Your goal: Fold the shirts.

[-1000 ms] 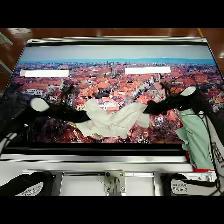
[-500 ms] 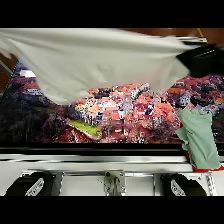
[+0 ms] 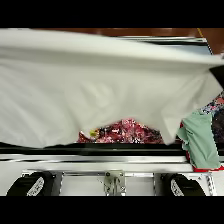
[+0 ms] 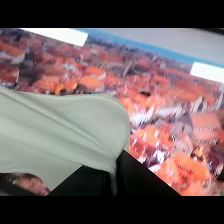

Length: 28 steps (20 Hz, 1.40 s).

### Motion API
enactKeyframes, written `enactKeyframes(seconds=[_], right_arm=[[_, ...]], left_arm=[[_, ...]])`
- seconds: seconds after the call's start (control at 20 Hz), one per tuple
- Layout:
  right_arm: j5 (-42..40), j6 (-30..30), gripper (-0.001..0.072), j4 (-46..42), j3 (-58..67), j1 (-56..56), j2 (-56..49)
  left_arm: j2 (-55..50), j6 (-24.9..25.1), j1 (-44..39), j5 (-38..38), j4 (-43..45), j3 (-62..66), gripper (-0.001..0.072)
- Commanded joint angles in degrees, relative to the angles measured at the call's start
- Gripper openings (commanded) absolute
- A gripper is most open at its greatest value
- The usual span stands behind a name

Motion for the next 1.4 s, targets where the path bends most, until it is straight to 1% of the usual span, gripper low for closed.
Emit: enactKeyframes(seconds=[0.0, 0.05, 0.1, 0.15, 0.2, 0.3, 0.4, 0.45, 0.55, 0.65, 0.75, 0.8, 0.9, 1.05, 1.1, 1.15, 1.2, 1.25, 1.35], right_arm=[[15.1, 4.9, 0.0072, -5.07, -1.07, 0.0, -5.29], [16.57, 5.73, 0.0072, -5.07, -2.82, 0.0, -7.39], [16.11, 5.73, 0.0072, -5.09, -5.62, 0.0, -9.42], [14.45, 5.73, 0.0072, -5.11, -8.59, 0.0, -11.41], [11.04, 5.73, 0.0072, -5.11, -12.0, 0.0, -13.81], [1.73, 5.73, 0.0072, -5.09, -17.33, 0.0, -19.56], [-8.79, 5.73, 0.0072, -4.48, -18.69, 0.0, -28.0], [-15.56, 5.77, 0.0072, -3.32, -18.69, 0.0, -32.48], [-25.75, 6.78, 0.0072, 2.01, -18.69, 0.0, -39.36], [-32.39, 7.23, 0.0072, 9.7, -18.69, 0.0, -44.02], [-35.28, 7.28, 0.0072, 16.2, -18.69, 0.02, -47.32], [-35.47, 7.52, 0.0072, 17.53, -18.71, 0.17, -48.76], [-35.01, 9.42, 0.0072, 16.35, -18.71, 1.36, -50.99], [-34.88, 9.84, 0.0074, 16.61, -18.69, 4.55, -52.94], [-35.74, 9.79, 0.0117, 17.03, -18.69, 5.05, -52.85], [-35.67, 9.79, 0.0335, 17.53, -18.49, 5.09, -52.35], [-33.66, 9.33, 0.0594, 17.16, -17.57, 4.28, -51.58], [-30.25, 7.93, 0.0635, 16.35, -16.13, 3.02, -50.69], [-20.48, 5.79, 0.0635, 11.45, -12.63, -0.87, -48.22]], left_arm=[[0.09, 0.0, 0.15, -4.66, 6.75, -6.23, 0.0042], [0.07, 0.0, 0.15, -4.63, 6.75, -9.25, 0.0042], [-0.15, 0.11, 0.15, -4.5, 6.8, -12.79, 0.0042], [-0.48, 0.55, 0.15, -4.13, 6.86, -16.96, 0.0042], [-1.09, 0.61, 0.15, -2.91, 7.48, -21.42, 0.0042], [-3.26, 0.59, 0.15, 3.17, 8.68, -29.62, 0.0042], [-7.61, 0.57, 0.15, 11.8, 8.66, -35.21, 0.0042], [-10.49, 0.37, 0.15, 15.28, 8.66, -36.5, 0.0042], [-17.57, 0.37, 0.15, 19.63, 8.15, -36.72, 0.0042], [-24.17, 0.37, 0.15, 22.08, 6.69, -36.7, 0.0042], [-30.36, 0.37, 0.13, 22.34, 2.86, -36.72, 0.0042], [-33.4, 0.37, 0.07, 22.29, 0.13, -36.72, 0.0042], [-38.66, 0.37, -0.11, 22.25, -5.66, -36.72, 0.0042], [-44.04, 0.37, -0.31, 21.03, -12.41, -36.7, 0.0047], [-44.65, 0.35, -0.07, 19.76, -13.09, -36.7, 0.0167], [-44.54, 0.35, 0.55, 18.03, -12.57, -36.59, 0.0444], [-44.35, 0.09, 1.99, 14.16, -10.47, -35.6, 0.065], [-44.28, -1.09, 4.22, 8.72, -6.99, -33.81, 0.0652], [-43.65, -1.05, 9.7, -1.44, -1.77, -30.75, 0.0646]])
